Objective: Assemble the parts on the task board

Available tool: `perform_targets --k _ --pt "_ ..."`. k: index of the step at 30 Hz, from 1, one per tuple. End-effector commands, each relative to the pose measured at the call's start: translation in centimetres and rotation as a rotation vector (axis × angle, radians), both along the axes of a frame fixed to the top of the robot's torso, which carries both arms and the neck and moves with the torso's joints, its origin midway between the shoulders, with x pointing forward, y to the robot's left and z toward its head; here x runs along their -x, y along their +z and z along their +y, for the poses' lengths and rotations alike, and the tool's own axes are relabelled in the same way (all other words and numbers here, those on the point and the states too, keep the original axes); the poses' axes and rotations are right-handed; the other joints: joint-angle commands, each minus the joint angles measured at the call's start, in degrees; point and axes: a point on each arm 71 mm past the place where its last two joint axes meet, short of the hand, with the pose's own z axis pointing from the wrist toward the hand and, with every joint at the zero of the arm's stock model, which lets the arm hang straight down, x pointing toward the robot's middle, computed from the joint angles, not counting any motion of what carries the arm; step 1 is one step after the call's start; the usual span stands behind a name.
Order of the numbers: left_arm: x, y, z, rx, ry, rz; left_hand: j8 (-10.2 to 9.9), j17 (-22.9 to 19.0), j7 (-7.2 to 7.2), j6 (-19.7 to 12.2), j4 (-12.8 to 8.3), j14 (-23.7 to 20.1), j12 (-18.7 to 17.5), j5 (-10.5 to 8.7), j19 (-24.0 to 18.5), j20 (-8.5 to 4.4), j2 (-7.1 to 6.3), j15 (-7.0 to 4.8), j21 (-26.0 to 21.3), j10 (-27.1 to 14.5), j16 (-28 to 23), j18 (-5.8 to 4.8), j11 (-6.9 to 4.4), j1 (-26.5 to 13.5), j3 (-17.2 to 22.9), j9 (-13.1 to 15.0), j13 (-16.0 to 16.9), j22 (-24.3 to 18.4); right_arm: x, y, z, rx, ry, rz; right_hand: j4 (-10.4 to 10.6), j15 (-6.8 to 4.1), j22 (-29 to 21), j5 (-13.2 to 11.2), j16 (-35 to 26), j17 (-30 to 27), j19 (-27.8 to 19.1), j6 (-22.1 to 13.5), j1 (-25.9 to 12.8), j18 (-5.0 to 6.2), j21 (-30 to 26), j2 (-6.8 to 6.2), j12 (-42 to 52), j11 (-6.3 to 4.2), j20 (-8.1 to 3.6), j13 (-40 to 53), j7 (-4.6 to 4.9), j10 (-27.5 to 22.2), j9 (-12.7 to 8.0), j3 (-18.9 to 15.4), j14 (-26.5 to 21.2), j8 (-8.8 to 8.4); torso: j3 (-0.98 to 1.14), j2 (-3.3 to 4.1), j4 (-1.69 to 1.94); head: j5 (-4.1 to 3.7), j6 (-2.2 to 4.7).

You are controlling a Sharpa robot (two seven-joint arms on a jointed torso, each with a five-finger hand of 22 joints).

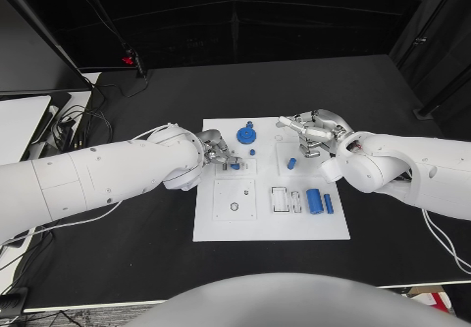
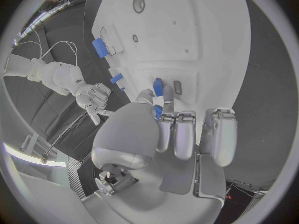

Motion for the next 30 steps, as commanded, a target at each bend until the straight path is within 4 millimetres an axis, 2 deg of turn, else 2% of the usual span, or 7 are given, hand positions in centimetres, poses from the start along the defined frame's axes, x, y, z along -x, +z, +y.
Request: perform_targets --k 1,9,15,30 --pt "0.02 0.09 -0.03 0.006 0.002 -0.009 0.5 15.1 -0.13 -0.5 0.1 6.1 0.2 0.39 3.3 -0.03 0.35 -0.29 -0.2 6.0 0.0 0.55 -0.36 -0.5 -0.3 0.3 15.1 13.9 -0.01 0.10 0.08 -0.007 0.007 -0.005 0.0 0.36 11.1 0.0 0.1 15.1 -0.3 -0.3 0.0 0.53 -0.1 0.62 0.1 0.45 0.09 15.1 1.02 6.0 0.1 -0.3 6.0 0.22 0.00 -0.01 0.00 0.02 0.00" --pt "-0.02 0.21 -0.10 0.027 0.005 -0.021 2.1 15.1 0.15 -2.1 0.1 6.1 0.2 0.28 3.2 -0.05 0.89 -0.15 -0.3 6.0 0.0 0.56 -0.12 -4.1 -1.6 1.2 15.1 13.9 -0.02 0.10 0.11 -0.007 0.007 -0.005 0.0 0.36 11.1 0.0 0.1 15.1 -0.3 -0.3 0.0 0.53 -0.1 0.62 0.1 0.45 0.09 15.1 1.02 6.0 0.1 -0.3 6.0 0.22 0.00 -0.01 -0.03 -0.03 0.00" --pt "-0.01 0.39 -0.26 0.057 0.006 -0.039 2.8 15.1 0.09 -2.1 0.1 6.1 0.2 0.28 3.3 -0.03 1.24 -0.15 -0.2 6.0 0.0 0.55 -0.14 -5.1 -1.8 1.6 15.1 13.9 -0.03 0.09 0.12 -0.007 0.008 -0.005 0.0 0.36 11.1 0.0 0.1 15.1 -0.3 -0.3 0.0 0.52 -0.1 0.65 0.1 0.45 0.09 15.1 1.02 6.0 0.1 -0.3 6.0 0.23 -0.01 0.00 0.01 -0.11 0.00" --pt "0.05 0.24 -0.25 0.047 0.001 -0.019 3.1 15.1 0.04 -2.1 0.1 6.1 0.2 0.30 3.1 -0.03 1.46 -0.15 -0.4 6.0 0.0 0.59 -0.17 -5.3 -1.9 1.7 15.1 13.8 -0.02 0.07 0.12 -0.007 0.008 -0.005 0.0 0.36 11.1 0.1 0.1 15.1 -0.3 -0.3 0.1 0.53 -0.1 0.75 0.1 0.45 0.09 15.1 1.02 6.0 0.1 -0.3 6.0 0.30 0.01 -0.01 -0.01 -0.14 0.00"
